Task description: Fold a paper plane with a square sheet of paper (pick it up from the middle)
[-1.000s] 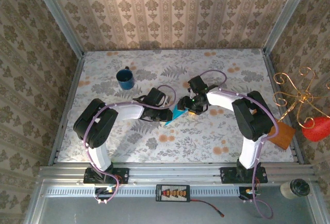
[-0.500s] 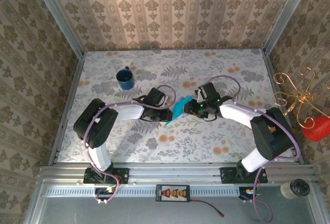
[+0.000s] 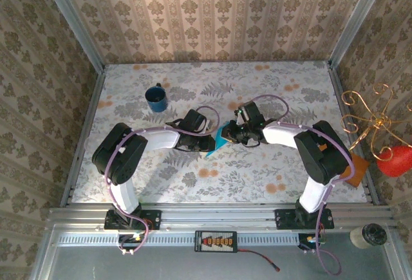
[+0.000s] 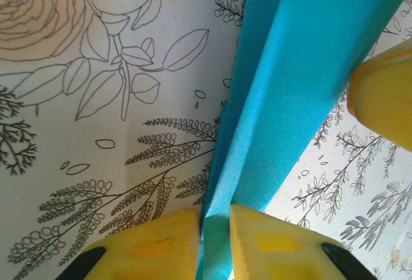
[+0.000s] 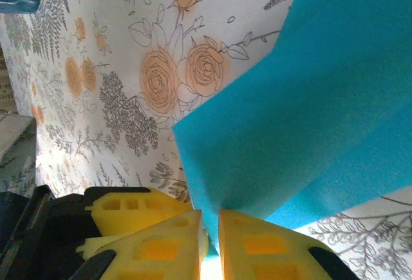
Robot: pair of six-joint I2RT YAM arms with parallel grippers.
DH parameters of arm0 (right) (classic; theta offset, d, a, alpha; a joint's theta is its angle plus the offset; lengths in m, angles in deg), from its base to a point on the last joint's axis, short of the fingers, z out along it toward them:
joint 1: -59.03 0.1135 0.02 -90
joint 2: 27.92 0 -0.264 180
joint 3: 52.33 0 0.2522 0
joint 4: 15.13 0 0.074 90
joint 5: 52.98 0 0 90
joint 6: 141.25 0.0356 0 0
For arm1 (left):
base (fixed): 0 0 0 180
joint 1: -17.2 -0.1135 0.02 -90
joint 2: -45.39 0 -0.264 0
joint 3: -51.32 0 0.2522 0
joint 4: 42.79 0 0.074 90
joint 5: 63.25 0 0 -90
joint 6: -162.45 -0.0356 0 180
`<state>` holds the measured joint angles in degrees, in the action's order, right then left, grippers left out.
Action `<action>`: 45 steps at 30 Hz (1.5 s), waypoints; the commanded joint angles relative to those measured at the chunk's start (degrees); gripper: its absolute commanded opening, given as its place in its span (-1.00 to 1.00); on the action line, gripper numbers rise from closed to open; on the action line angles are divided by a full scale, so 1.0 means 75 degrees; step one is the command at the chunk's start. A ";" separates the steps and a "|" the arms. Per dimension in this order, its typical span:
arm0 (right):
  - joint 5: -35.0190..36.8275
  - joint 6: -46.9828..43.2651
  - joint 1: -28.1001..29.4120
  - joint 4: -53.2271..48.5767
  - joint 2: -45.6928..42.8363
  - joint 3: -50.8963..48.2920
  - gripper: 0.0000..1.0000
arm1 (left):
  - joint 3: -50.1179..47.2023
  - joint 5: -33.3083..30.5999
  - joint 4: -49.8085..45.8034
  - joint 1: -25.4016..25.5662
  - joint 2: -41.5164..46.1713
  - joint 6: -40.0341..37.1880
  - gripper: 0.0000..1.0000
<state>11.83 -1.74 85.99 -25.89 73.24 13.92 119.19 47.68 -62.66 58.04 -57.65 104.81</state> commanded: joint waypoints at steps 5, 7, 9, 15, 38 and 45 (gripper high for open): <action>-0.0197 0.0091 0.0132 0.0185 -0.0006 0.0197 -0.67 | 0.0027 -0.0013 -0.0369 0.0035 -0.0382 0.0003 -0.59; -0.0195 0.0062 0.0164 0.0168 -0.0012 0.0223 -0.67 | 0.0034 -0.0004 -0.0372 0.0027 -0.0393 -0.0002 -0.59; -0.0183 0.0064 0.0212 0.0168 0.0035 0.0250 -0.67 | 0.0032 -0.0012 -0.0373 0.0027 -0.0394 -0.0003 -0.59; 0.0051 0.0032 0.0284 0.0022 0.0239 0.0319 -0.72 | 0.0023 -0.0010 -0.0369 0.0027 -0.0402 -0.0002 -0.58; 0.1050 -0.0344 0.0214 -0.1055 0.0575 0.0663 -0.74 | -0.0183 0.0083 -0.0403 0.0070 -0.0437 -0.0031 -0.58; 0.1134 -0.0413 0.0160 -0.1137 0.0622 0.0642 -0.74 | -0.0206 0.0059 -0.0398 0.0090 -0.0464 -0.0017 -0.58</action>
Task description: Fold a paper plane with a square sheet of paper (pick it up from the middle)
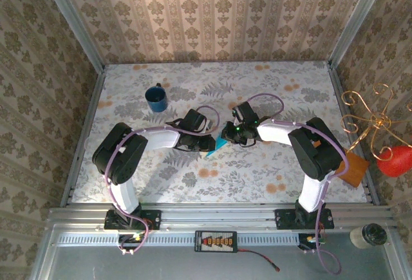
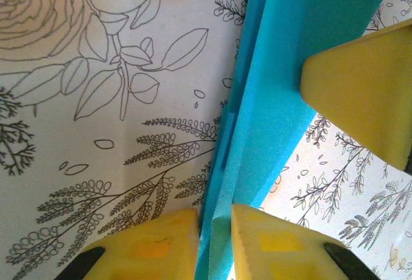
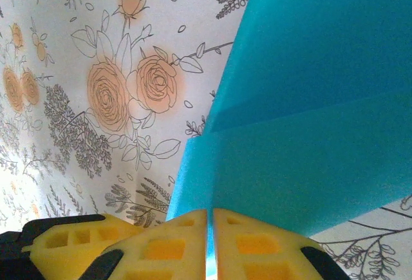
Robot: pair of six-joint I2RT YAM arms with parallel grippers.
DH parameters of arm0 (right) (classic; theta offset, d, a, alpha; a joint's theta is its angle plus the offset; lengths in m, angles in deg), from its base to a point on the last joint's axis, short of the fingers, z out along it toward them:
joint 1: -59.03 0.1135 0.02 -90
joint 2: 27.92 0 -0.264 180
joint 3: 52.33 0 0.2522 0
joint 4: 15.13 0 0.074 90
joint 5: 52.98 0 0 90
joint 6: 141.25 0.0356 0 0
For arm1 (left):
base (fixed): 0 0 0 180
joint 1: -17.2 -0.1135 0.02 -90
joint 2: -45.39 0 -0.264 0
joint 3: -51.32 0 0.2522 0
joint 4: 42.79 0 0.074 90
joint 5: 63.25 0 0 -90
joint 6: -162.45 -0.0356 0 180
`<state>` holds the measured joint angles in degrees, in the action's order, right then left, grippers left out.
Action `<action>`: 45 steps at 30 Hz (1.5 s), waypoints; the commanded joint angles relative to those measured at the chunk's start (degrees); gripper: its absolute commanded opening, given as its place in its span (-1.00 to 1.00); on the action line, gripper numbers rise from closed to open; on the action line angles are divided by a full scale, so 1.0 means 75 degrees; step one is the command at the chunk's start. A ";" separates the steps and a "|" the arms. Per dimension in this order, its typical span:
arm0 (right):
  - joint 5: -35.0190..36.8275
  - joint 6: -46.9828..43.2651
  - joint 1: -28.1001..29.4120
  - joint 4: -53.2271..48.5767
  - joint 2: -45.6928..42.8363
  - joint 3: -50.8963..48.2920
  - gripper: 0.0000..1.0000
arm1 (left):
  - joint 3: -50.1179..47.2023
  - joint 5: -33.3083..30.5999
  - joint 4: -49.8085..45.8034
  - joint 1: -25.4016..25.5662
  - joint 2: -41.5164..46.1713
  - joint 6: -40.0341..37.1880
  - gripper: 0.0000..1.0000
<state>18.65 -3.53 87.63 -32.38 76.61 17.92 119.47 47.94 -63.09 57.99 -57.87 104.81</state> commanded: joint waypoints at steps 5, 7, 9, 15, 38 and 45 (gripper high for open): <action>0.0153 -0.0245 -0.0080 -0.0270 0.0269 0.0151 -0.74 | -0.0246 0.0027 -0.0346 0.0106 -0.0441 -0.0014 -0.58; 0.0123 -0.0261 -0.0087 -0.0272 0.0295 0.0156 -0.74 | -0.0244 0.0029 -0.0346 0.0115 -0.0446 -0.0014 -0.58; 0.0088 -0.0270 -0.0078 -0.0261 0.0321 0.0179 -0.73 | -0.0246 0.0017 -0.0370 0.0122 -0.0452 -0.0013 -0.58; 0.0059 -0.0328 -0.0086 -0.0300 0.0443 0.0230 -0.72 | -0.0279 0.0002 -0.0375 0.0147 -0.0446 -0.0014 -0.59; -0.0862 -0.0748 -0.0066 -0.0156 0.0116 0.0390 -0.68 | -0.0323 0.0034 -0.0346 0.0169 -0.0517 -0.0061 -0.66; -0.0915 -0.0724 -0.0052 -0.0139 0.0444 0.0480 -0.69 | -0.0326 0.0069 -0.0322 0.0167 -0.0542 -0.0061 -0.68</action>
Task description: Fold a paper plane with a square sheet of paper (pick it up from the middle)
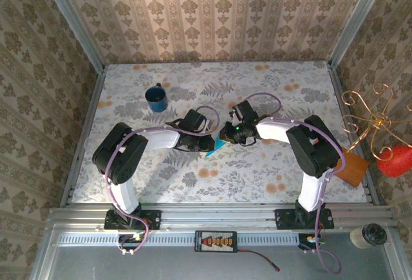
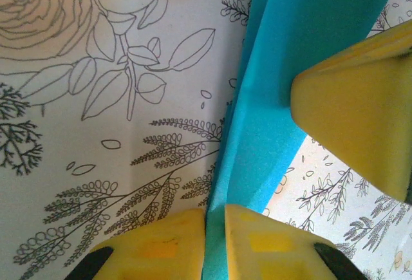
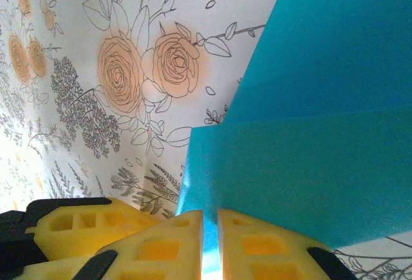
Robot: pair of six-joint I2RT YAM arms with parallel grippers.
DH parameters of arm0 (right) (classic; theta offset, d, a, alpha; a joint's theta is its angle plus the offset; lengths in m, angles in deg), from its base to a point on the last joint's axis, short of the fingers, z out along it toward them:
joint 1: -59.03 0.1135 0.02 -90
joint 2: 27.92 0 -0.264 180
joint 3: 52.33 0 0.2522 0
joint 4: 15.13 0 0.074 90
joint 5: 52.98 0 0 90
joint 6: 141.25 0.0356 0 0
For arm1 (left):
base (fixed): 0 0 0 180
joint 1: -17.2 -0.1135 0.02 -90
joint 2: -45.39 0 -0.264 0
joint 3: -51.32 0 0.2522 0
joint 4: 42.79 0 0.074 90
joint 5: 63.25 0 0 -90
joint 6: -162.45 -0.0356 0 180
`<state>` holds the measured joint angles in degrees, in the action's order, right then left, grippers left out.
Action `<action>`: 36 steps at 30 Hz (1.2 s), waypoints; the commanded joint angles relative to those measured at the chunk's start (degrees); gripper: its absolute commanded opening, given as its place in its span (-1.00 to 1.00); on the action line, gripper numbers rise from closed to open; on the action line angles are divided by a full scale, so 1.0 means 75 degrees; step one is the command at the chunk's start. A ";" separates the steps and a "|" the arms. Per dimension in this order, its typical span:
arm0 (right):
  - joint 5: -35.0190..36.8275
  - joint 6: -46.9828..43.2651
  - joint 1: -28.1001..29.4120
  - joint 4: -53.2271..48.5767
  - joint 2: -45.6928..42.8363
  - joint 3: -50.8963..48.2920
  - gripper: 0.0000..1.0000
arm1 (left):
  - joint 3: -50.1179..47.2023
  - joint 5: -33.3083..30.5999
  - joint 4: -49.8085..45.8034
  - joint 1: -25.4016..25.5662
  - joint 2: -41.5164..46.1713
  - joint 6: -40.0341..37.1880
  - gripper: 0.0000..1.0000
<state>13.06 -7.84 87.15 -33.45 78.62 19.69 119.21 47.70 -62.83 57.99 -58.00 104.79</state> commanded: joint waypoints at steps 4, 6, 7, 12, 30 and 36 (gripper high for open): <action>-0.0109 -0.0234 0.0023 -0.0209 0.0361 0.0455 -0.69 | -0.0283 0.0102 -0.0380 0.0165 -0.0511 -0.0063 -0.68; -0.0070 -0.0275 0.0016 -0.0331 0.0449 0.0538 -0.69 | -0.0282 0.0104 -0.0381 0.0172 -0.0499 -0.0080 -0.68; -0.0041 -0.0280 0.0019 -0.0362 0.0477 0.0553 -0.69 | -0.0290 0.0101 -0.0381 0.0163 -0.0488 -0.0063 -0.68; 0.0107 -0.0311 0.0036 -0.0626 0.0608 0.0649 -0.69 | -0.0291 0.0090 -0.0394 0.0171 -0.0476 -0.0076 -0.69; 0.0465 -0.0504 0.0024 -0.1230 0.0992 0.0697 -0.72 | -0.0041 -0.0495 -0.1175 -0.0151 0.1079 -0.0057 -0.52; 0.0408 -0.0405 0.0034 -0.1119 0.0981 0.0602 -0.72 | -0.0035 0.0024 -0.0600 -0.0194 0.1441 0.0063 -0.38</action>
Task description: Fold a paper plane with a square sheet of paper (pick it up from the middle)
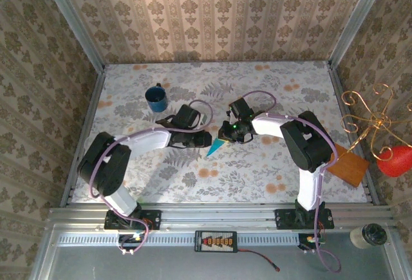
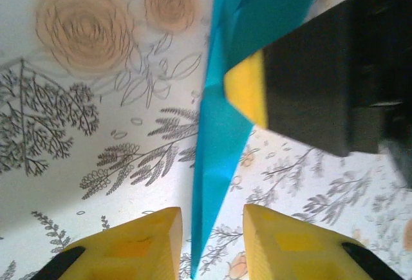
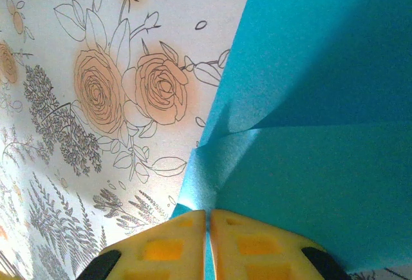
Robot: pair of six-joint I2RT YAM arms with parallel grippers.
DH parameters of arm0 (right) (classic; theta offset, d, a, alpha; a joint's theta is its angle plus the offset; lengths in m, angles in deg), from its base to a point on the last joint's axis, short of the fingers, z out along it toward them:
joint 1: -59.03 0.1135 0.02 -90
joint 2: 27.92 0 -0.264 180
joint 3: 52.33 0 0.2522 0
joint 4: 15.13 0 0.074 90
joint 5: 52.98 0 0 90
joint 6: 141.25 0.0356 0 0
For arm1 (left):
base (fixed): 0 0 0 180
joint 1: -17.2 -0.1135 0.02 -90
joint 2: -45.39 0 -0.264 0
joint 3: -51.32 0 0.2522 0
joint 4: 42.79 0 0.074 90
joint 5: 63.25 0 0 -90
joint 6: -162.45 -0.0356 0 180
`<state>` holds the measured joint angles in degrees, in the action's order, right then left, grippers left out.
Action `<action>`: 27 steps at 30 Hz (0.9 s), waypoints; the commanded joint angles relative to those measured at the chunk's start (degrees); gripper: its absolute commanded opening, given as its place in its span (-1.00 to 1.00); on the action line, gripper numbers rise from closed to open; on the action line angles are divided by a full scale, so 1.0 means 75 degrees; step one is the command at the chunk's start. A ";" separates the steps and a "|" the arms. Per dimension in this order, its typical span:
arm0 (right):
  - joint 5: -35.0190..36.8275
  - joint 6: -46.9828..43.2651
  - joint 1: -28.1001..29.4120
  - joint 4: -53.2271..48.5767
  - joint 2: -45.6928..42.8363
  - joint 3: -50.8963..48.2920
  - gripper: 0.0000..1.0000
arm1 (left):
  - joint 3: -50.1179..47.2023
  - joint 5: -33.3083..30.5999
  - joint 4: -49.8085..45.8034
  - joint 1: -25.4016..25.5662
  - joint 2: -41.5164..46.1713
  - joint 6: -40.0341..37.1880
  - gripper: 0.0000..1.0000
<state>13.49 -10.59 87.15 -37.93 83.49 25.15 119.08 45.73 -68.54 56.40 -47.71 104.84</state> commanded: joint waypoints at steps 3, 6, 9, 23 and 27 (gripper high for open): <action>0.0280 0.0048 0.0028 -0.0426 0.0348 -0.0169 -0.72 | 0.0084 0.0636 0.0585 0.0180 -0.0178 0.0153 -0.44; 0.0244 0.0077 0.0025 -0.0393 0.0363 -0.0187 -0.73 | 0.0317 0.0715 0.0638 0.0310 -0.0546 0.0183 -0.59; 0.0231 0.0057 0.0030 -0.0399 0.0347 -0.0194 -0.73 | 0.0435 0.0782 0.0709 0.0355 -0.0820 0.0218 -0.71; 0.0225 0.0086 0.0002 -0.0352 0.0377 -0.0282 -0.75 | 0.0564 0.0879 0.0790 0.0340 -0.1646 0.0352 -0.85; 0.0347 0.0109 -0.0008 -0.0522 0.0454 -0.0222 -0.75 | 0.0439 0.0903 0.0825 0.0344 -0.1763 0.0408 -0.85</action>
<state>13.45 -10.37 87.08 -37.91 83.58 25.09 122.18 51.42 -63.03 59.02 -59.75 106.85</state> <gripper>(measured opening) 0.122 0.076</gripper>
